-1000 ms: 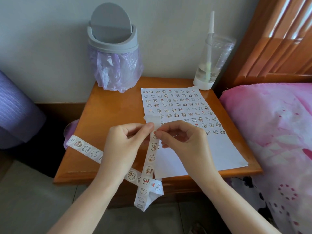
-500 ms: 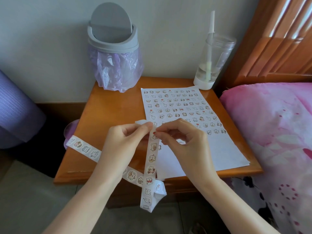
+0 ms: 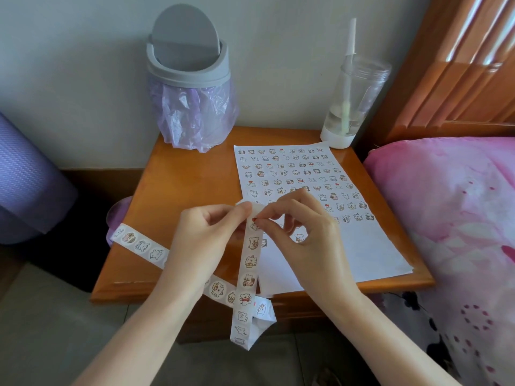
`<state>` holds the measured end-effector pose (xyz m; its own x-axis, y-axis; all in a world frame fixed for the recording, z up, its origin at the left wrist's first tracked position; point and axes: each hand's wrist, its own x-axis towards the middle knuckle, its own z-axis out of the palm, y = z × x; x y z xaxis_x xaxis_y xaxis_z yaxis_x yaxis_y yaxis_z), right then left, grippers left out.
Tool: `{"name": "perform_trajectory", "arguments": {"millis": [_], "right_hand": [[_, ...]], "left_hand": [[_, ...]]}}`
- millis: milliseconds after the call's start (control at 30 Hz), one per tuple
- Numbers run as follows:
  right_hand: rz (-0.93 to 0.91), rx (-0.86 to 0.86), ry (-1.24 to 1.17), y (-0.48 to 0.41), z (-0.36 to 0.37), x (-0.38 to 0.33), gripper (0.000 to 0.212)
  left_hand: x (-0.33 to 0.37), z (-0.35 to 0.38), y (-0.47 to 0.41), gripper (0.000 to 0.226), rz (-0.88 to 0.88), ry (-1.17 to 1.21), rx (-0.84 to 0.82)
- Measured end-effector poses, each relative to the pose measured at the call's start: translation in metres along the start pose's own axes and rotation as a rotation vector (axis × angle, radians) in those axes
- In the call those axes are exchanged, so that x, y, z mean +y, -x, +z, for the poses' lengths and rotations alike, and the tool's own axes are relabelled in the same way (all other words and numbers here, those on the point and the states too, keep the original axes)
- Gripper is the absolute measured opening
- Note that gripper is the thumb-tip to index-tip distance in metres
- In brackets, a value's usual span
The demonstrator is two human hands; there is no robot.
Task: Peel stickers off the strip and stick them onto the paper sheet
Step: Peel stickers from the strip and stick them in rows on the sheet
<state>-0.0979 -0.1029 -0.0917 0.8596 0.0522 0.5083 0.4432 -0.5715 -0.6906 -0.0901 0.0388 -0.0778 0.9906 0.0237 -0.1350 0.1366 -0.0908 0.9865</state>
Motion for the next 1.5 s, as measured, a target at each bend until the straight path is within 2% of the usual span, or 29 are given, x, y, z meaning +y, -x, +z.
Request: {"name": "perform_trajectory", "arguments": {"millis": [133, 333, 433, 567, 733, 1500], "right_hand": [[0.168, -0.093, -0.122, -0.003, -0.006, -0.005, 0.017], [0.403, -0.161, -0.229, -0.018, -0.044, 0.004, 0.003], [0.549, -0.272, -0.115, -0.022, -0.062, 0.023, 0.006], [0.636, -0.333, -0.012, -0.023, -0.072, 0.04, 0.008], [0.628, -0.367, 0.001, -0.021, -0.074, 0.046, 0.007], [0.584, -0.279, 0.053, -0.013, -0.061, 0.052, 0.005]], "left_hand": [[-0.003, 0.001, -0.001, 0.02, 0.029, -0.029, -0.022], [-0.013, 0.003, -0.007, 0.025, 0.066, -0.123, -0.032], [-0.015, 0.003, -0.007, 0.019, 0.079, -0.165, -0.044], [-0.014, 0.005, -0.006, 0.017, 0.094, -0.184, -0.06], [-0.015, 0.006, -0.006, 0.016, 0.132, -0.231, -0.056], [-0.02, 0.004, -0.01, 0.02, 0.137, -0.289, -0.047]]}}
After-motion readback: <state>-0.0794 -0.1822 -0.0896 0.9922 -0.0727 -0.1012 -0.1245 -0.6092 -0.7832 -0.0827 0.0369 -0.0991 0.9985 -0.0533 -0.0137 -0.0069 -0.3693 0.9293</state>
